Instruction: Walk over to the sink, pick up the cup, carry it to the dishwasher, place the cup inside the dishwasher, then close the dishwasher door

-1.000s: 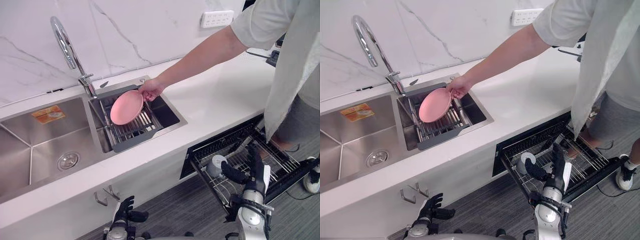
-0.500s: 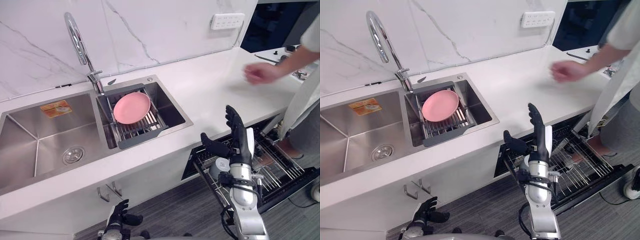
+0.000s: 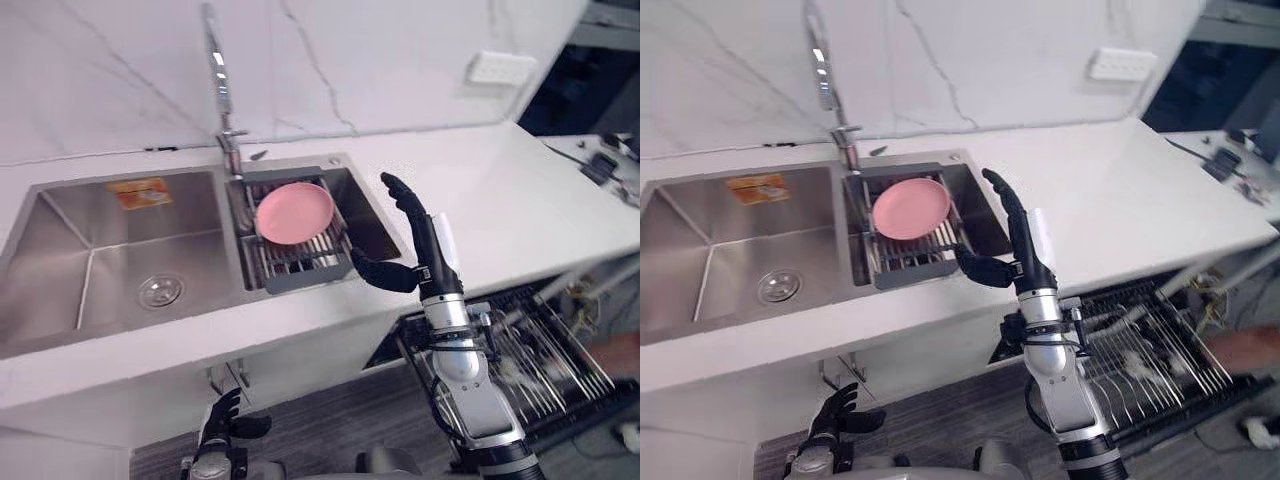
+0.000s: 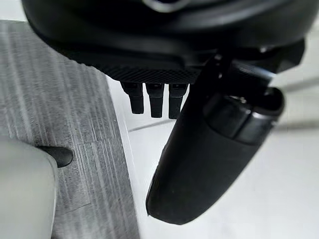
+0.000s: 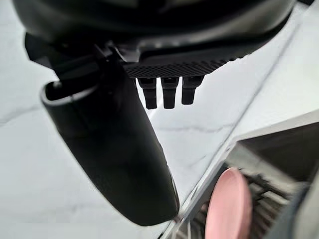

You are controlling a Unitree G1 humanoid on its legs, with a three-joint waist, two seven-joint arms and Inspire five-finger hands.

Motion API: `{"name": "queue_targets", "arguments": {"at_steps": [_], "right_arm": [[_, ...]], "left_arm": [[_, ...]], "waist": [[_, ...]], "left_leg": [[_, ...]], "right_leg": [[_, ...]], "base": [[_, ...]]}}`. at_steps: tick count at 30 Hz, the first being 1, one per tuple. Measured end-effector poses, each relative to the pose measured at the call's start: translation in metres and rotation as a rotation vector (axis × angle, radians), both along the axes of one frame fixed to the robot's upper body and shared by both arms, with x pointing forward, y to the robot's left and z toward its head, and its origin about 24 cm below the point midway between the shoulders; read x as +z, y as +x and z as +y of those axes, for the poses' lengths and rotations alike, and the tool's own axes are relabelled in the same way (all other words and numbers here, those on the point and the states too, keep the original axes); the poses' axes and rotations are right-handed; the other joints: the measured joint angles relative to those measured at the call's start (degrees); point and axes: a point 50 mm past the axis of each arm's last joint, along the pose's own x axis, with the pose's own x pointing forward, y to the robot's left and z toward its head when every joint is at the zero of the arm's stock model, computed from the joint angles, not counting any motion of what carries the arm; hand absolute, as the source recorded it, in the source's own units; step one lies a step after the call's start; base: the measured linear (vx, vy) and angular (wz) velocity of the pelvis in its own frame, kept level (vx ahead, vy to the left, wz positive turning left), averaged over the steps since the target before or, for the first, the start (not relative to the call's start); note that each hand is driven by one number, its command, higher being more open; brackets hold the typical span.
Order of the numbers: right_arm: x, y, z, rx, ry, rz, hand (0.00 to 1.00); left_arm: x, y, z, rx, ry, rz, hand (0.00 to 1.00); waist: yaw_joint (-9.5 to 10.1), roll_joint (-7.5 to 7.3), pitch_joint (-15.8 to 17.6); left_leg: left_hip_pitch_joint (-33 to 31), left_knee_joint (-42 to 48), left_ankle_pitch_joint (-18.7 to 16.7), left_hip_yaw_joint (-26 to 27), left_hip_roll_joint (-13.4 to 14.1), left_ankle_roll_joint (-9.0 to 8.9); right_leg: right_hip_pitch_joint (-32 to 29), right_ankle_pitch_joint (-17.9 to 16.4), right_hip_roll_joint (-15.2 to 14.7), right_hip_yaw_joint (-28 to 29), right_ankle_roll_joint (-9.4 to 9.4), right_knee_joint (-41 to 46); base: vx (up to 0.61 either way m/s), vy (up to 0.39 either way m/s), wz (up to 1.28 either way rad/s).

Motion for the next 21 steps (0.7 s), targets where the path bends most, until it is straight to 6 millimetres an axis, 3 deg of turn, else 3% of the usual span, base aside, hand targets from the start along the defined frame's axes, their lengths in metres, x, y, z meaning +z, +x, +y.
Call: {"name": "queue_targets", "arguments": {"at_steps": [2, 4, 6, 9, 13, 21], "right_arm": [[0.008, -0.002, 0.000, 0.012, -0.008, -0.038, 0.90], [0.006, -0.004, -0.009, -0.001, -0.047, -0.034, 0.90], [0.004, -0.005, -0.017, -0.028, -0.065, -0.018, 0.90], [-0.002, -0.010, -0.034, -0.101, -0.071, 0.011, 0.90], [-0.003, -0.014, -0.049, -0.166, -0.076, 0.014, 0.90], [-0.008, -0.019, -0.055, -0.193, -0.092, 0.039, 0.90]], "left_arm": [[0.001, 0.001, 0.002, -0.001, 0.002, -0.002, 0.90], [-0.001, 0.001, -0.004, -0.008, -0.009, 0.011, 0.90], [-0.002, 0.000, -0.007, -0.006, -0.016, 0.015, 0.90], [-0.004, -0.001, -0.012, -0.011, -0.031, 0.022, 0.90], [-0.004, -0.001, -0.015, -0.072, -0.015, 0.034, 0.90], [-0.004, 0.002, -0.019, -0.144, -0.018, 0.045, 0.90]], "waist": [[-0.06, -1.26, -0.65], [-0.20, 1.70, -1.23], [-0.26, 2.97, -1.22], [-0.29, 2.95, -1.30], [-0.87, 3.00, -1.58], [-1.20, 3.12, -1.78]], "left_leg": [[-2.12, 2.96, -1.11, -2.90, -2.19, -1.56], [-4.54, 6.61, -2.56, -6.39, -0.63, -2.61], [-4.86, 5.56, -2.75, -8.24, 1.10, -2.89], [-3.18, 3.59, -2.84, -9.93, 2.81, -3.22], [-2.49, 2.93, -2.84, -10.40, 2.96, -3.22], [-2.52, 2.84, -2.77, -10.53, 2.12, -3.23]], "right_leg": [[0.15, 5.36, -0.08, 2.08, -0.79, -10.57], [1.70, 5.75, 0.76, -1.15, -0.85, -12.85], [3.33, 6.41, 1.92, -3.70, -1.82, -15.97], [7.04, 6.70, 3.28, -6.20, -2.29, -19.46], [10.30, 7.05, 3.04, -7.77, -2.53, -23.61], [13.89, 7.62, 1.87, -11.24, -2.15, -27.30]], "base": [[0.21, -0.157, 0.89], [0.27, -0.158, 0.80], [0.25, -0.108, 0.55], [0.19, -0.075, 0.38], [0.13, 0.020, 0.23], [0.05, 0.037, 0.28]]}}
